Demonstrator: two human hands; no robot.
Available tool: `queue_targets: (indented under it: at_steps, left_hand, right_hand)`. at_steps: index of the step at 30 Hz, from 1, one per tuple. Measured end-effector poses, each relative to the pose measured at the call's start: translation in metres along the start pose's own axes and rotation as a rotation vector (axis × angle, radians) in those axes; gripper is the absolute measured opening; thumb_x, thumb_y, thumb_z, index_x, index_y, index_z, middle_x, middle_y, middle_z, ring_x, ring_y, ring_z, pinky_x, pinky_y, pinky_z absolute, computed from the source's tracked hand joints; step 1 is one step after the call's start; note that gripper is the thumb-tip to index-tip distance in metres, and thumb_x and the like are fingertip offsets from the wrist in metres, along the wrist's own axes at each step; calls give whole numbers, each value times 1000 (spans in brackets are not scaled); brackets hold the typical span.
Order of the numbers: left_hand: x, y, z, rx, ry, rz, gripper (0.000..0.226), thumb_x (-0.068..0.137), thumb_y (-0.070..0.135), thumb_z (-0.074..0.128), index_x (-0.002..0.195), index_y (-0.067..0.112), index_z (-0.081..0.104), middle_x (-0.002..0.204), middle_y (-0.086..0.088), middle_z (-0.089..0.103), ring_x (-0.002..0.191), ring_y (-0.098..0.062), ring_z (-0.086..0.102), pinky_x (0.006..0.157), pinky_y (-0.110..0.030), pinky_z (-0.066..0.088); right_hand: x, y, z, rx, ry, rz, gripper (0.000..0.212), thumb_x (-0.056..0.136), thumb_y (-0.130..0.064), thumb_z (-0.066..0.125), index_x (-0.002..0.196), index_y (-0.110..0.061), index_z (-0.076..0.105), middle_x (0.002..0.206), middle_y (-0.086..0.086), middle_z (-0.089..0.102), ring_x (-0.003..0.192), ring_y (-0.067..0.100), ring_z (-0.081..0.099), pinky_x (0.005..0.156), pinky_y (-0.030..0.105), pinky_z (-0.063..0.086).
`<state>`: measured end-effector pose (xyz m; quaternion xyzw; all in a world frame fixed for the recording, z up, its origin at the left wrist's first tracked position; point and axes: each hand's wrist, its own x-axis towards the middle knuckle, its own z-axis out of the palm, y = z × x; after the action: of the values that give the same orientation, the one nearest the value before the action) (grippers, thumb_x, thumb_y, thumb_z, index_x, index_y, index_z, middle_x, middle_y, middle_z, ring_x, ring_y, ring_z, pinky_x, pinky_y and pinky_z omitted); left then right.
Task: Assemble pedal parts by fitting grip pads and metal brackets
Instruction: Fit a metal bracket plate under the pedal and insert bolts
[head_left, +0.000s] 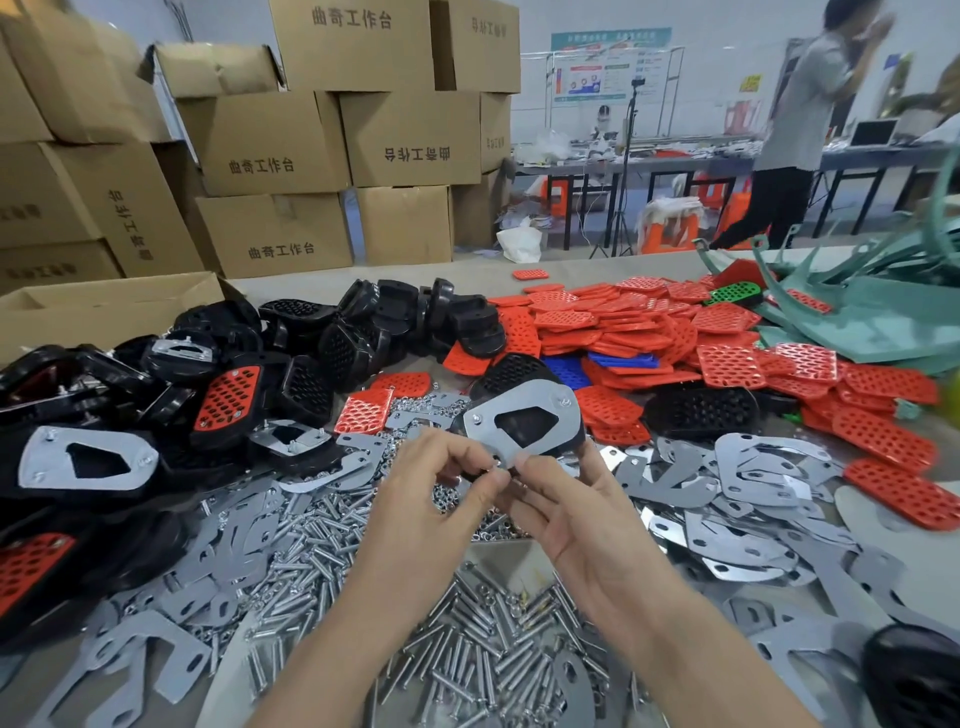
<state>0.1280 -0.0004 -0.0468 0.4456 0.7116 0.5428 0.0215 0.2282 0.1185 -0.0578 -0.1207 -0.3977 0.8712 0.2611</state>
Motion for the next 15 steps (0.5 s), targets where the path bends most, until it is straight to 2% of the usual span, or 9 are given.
queue_targets:
  at_steps: [5, 8, 11, 13, 15]
  left_hand:
    - [0, 0, 1, 59, 26, 85, 5, 93, 35, 66, 97, 36, 65, 97, 18, 63, 98, -12, 60, 84, -28, 49]
    - [-2, 0, 2, 89, 49, 116, 12, 90, 46, 59, 96, 36, 63, 98, 18, 62, 99, -11, 60, 82, -20, 48]
    - [-2, -4, 3, 88, 65, 81, 17, 88, 54, 57, 92, 38, 62, 96, 18, 63, 98, -9, 62, 81, -19, 48]
    - [-3, -7, 4, 79, 86, 73, 20, 87, 56, 57, 91, 37, 61, 93, 15, 65, 95, -9, 64, 79, -21, 50]
    - [-3, -7, 7, 81, 112, 69, 21, 87, 56, 57, 89, 35, 60, 90, 14, 67, 90, -9, 65, 75, -23, 50]
  right_hand:
    - [-1, 1, 0, -2, 26, 0, 91, 97, -2, 67, 164, -17, 6, 117, 23, 75, 112, 34, 73, 89, 33, 62]
    - [-4, 0, 2, -27, 33, -17, 85, 99, -1, 65, 163, -16, 12, 114, 21, 76, 110, 32, 74, 87, 30, 62]
    - [-9, -2, 7, -50, 27, -48, 69, 98, 0, 66, 155, -16, 31, 116, 23, 75, 112, 32, 74, 91, 31, 61]
    - [-11, -1, 12, -73, 55, -89, 49, 96, 3, 67, 138, -15, 49, 120, 32, 70, 111, 35, 73, 94, 34, 60]
    - [-13, 1, 15, -133, 112, -134, 36, 93, 3, 70, 123, -14, 58, 121, 40, 63, 111, 45, 70, 99, 42, 59]
